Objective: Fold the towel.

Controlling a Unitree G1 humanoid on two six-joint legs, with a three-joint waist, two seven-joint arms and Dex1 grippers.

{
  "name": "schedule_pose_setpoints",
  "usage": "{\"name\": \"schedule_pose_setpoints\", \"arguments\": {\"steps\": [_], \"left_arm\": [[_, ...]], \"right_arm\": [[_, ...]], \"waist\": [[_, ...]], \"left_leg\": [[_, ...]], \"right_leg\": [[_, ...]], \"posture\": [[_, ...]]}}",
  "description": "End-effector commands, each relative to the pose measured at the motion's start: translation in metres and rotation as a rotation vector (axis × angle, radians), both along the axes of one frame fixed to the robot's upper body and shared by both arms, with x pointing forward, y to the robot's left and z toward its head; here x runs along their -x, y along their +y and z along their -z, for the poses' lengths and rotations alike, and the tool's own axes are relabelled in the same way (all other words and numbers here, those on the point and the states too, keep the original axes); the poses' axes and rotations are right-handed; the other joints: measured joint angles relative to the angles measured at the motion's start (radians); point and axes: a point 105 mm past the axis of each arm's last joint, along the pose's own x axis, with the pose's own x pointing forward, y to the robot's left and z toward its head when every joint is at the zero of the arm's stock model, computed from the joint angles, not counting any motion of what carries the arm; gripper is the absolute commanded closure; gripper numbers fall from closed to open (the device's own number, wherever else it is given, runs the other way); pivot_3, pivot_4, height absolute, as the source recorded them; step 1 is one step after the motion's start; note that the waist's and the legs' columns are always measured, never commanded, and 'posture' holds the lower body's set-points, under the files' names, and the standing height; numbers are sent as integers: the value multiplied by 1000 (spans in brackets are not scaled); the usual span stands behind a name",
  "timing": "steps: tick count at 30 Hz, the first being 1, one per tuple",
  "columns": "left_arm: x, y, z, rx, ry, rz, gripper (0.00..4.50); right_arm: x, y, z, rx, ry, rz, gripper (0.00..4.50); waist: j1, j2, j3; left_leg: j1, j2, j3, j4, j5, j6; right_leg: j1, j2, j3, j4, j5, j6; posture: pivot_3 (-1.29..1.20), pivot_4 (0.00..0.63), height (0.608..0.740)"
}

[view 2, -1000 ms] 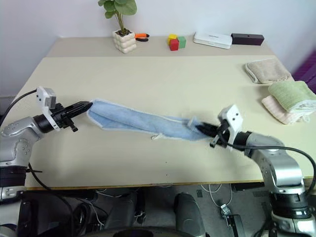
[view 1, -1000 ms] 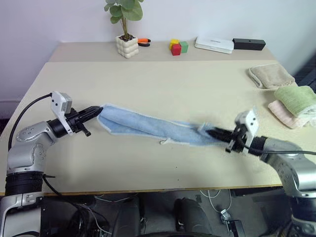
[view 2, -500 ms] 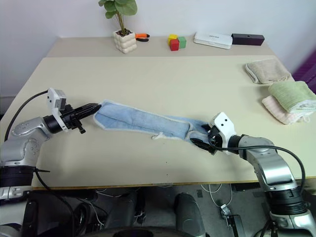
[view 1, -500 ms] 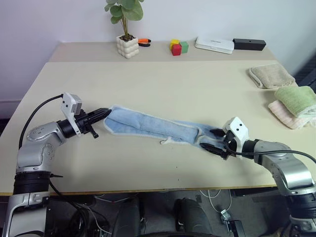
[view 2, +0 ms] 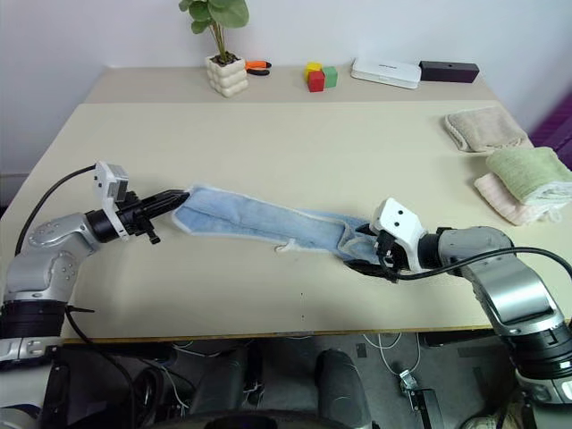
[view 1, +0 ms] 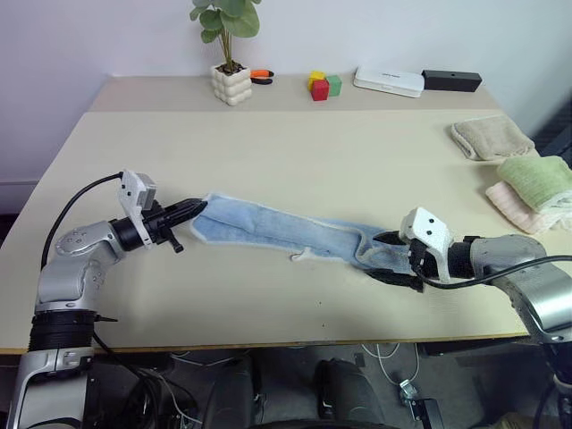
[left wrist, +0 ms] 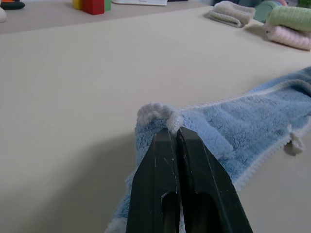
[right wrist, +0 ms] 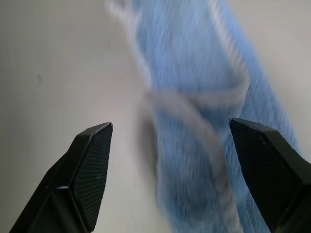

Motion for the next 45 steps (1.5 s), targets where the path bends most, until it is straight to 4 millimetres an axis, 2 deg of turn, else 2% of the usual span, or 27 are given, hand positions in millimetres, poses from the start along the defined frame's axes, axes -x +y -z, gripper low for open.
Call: {"name": "schedule_pose_setpoints", "arguments": {"steps": [1, 6, 10, 13, 16, 18, 19, 21, 22, 24, 26, 28, 30, 31, 33, 35, 39, 42, 44, 45], "left_arm": [[0, -4, -16, -9, -69, 19, 4500], [2, -6, -15, -12, -65, 24, 4500], [3, -5, -13, -19, -59, 24, 4500], [0, -3, -12, -34, -63, 18, 4500], [-16, 1, -12, -51, -77, -33, 4500], [-49, 5, -22, -141, -184, -144, 4500], [-66, 8, -29, -158, -210, -201, 4500], [-89, 13, -44, -199, -271, -279, 4500], [-102, 20, -62, -215, -304, -363, 4500], [-117, 34, -106, -230, -397, -511, 4500], [-118, 46, -144, -217, -478, -610, 4500], [-112, 56, -179, -170, -567, -669, 4500], [-104, 63, -202, -137, -633, -671, 4500], [-100, 65, -206, -131, -652, -657, 4500], [-97, 62, -199, -146, -644, -572, 4500], [-93, 57, -183, -145, -626, -469, 4500], [-80, 53, -130, -157, -524, -260, 4500], [-62, 51, -81, -185, -432, -100, 4500], [-48, 52, -55, -201, -380, -18, 4500], [-41, 55, -44, -199, -355, 5, 4500]], "right_arm": [[-7, 8, -8, 2, -57, -34, 1938], [-10, 11, -8, 19, -70, -65, 4429], [-5, 14, -16, 0, -72, -113, 4476], [-20, 5, -24, -8, -121, -54, 4476], [-55, -9, -35, 18, -256, 59, 4476], [-110, -28, -65, 42, -471, 269, 4476], [-129, -29, -80, 37, -555, 334, 4476], [-155, -28, -103, 50, -687, 411, 4476], [-167, -27, -123, 22, -768, 472, 4476], [-180, -30, -162, -10, -922, 594, 4476], [-181, -33, -192, -67, -1025, 648, 4476], [-175, -36, -219, -156, -1101, 665, 4476], [-166, -37, -235, -241, -1164, 639, 4476], [-162, -34, -238, -297, -1167, 606, 4476], [-154, -28, -229, -363, -1145, 511, 4476], [-146, -16, -206, -359, -1093, 385, 4476], [-115, 9, -141, -360, -888, 167, 4476], [-88, 11, -87, -299, -745, 116, 4476], [-71, 7, -63, -268, -664, 105, 4476], [-63, 3, -58, -263, -640, 99, 4476]], "waist": [[0, 0, 0], [3, 0, 0], [4, 0, 0], [1, 0, 0], [0, 0, 0], [0, 0, 1], [1, 0, 1], [0, -1, 2], [-1, -1, 2], [-5, -3, 5], [-6, -3, 5], [-7, -3, 5], [-9, -3, 5], [-9, -3, 5], [-9, -3, 5], [-9, -3, 5], [-8, -3, 5], [-6, -3, 5], [-6, -3, 5], [-6, -3, 5]], "left_leg": [[0, 0, 0, 0, 0, 0], [0, 0, 0, 0, 0, 0], [0, 0, 0, 0, 0, 0], [0, 0, 0, 0, 0, 0], [0, 0, 0, 1, 0, 0], [1, 0, 0, 1, 0, 0], [0, 0, 1, 3, 1, 0], [-1, -1, 1, 4, 2, 0], [-3, -1, 1, 2, 2, 0], [-3, -1, 2, 2, 4, -5], [-19, -1, 3, 0, 6, -8], [-21, -1, 5, 0, 6, -8], [-20, -1, 8, -2, 6, -8], [-20, -1, 9, -4, 6, -8], [-18, -1, 11, -13, 6, -8], [-17, -1, 12, -13, 6, -9], [-5, 0, 13, -9, 7, -9], [-3, 1, 13, -7, 7, -9], [-3, 1, 13, -6, 7, -9], [-2, 1, 13, -5, 7, -9]], "right_leg": [[0, 0, 0, 0, 0, 0], [0, 0, 0, 0, 0, 0], [0, 0, 0, 0, 0, 0], [0, 0, 0, 0, 0, 0], [0, 0, 0, 0, 0, 0], [1, 0, 0, 1, 0, 0], [0, 0, 0, 1, 0, 0], [0, 0, 0, 1, 1, 0], [-2, 0, 0, 1, 2, 2], [-3, 0, 0, 1, 2, 4], [-18, 0, 0, 2, 2, 4], [-21, 0, 0, 2, 2, 5], [-21, -1, -2, -2, 2, 5], [-21, -1, -3, -2, 2, 6], [-21, -2, -3, -3, 1, 6], [-20, -1, -4, -3, 1, 6], [-9, -2, -2, -2, 1, 6], [-9, -2, -1, 2, 1, 6], [-9, -2, -1, 4, 1, 5], [-9, -2, 0, 6, 1, 5]], "posture": [[0, 150, 735], [0, 150, 735], [0, 150, 735], [0, 150, 735], [0, 150, 735], [0, 150, 735], [0, 150, 735], [0, 150, 735], [0, 150, 735], [0, 150, 735], [0, 150, 735], [0, 150, 735], [0, 150, 735], [0, 150, 735], [0, 150, 735], [0, 150, 735], [0, 150, 735], [0, 150, 735], [0, 150, 735], [0, 150, 735]]}}
